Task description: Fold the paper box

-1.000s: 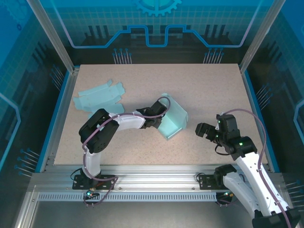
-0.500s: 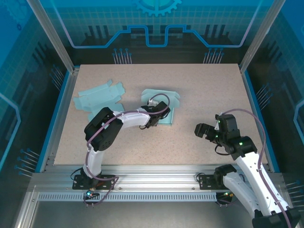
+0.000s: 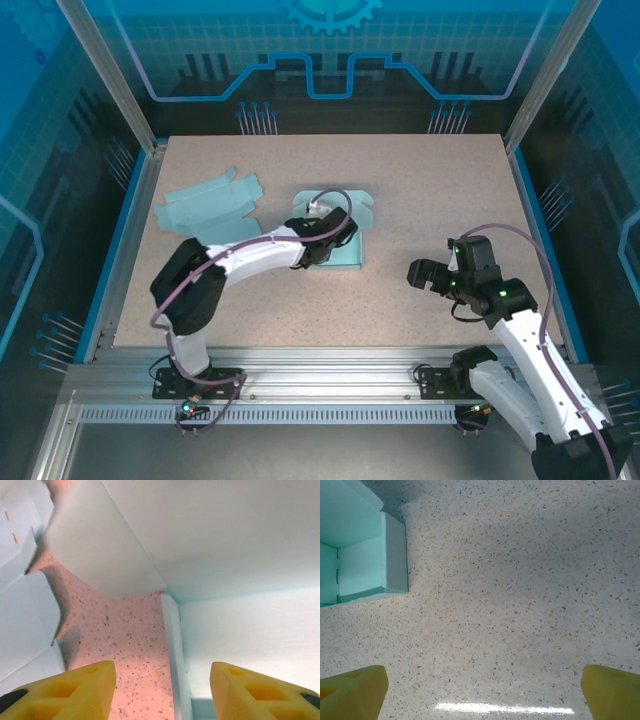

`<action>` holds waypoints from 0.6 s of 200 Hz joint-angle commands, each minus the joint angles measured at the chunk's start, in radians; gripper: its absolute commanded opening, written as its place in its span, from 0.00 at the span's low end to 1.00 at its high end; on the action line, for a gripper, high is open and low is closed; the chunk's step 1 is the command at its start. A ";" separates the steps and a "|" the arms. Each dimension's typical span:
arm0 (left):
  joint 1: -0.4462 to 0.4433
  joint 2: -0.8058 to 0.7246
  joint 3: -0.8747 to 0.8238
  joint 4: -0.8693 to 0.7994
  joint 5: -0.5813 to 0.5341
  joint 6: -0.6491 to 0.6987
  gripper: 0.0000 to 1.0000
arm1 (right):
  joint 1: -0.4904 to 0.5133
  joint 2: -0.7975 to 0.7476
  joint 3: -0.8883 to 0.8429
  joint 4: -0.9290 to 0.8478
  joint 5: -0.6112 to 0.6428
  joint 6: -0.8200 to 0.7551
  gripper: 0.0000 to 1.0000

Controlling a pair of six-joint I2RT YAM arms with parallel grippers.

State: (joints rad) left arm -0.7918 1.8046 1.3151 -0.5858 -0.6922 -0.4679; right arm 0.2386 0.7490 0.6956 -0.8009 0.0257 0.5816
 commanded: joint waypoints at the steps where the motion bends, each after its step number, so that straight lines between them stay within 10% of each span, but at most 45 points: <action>1: -0.002 -0.115 -0.045 0.032 0.042 0.033 0.54 | 0.019 0.006 0.025 -0.010 0.005 -0.018 1.00; 46: 0.026 -0.362 -0.246 0.242 0.048 0.196 0.55 | 0.119 0.061 0.049 0.054 0.074 -0.041 1.00; 120: 0.421 -0.474 -0.488 0.662 0.734 0.492 0.60 | 0.167 0.377 0.245 0.231 0.104 -0.149 0.95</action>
State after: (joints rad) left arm -0.4316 1.3125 0.8494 -0.1093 -0.2474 -0.1009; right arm 0.3893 1.0409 0.8406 -0.6628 0.1238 0.5034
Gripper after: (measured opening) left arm 0.589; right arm 0.960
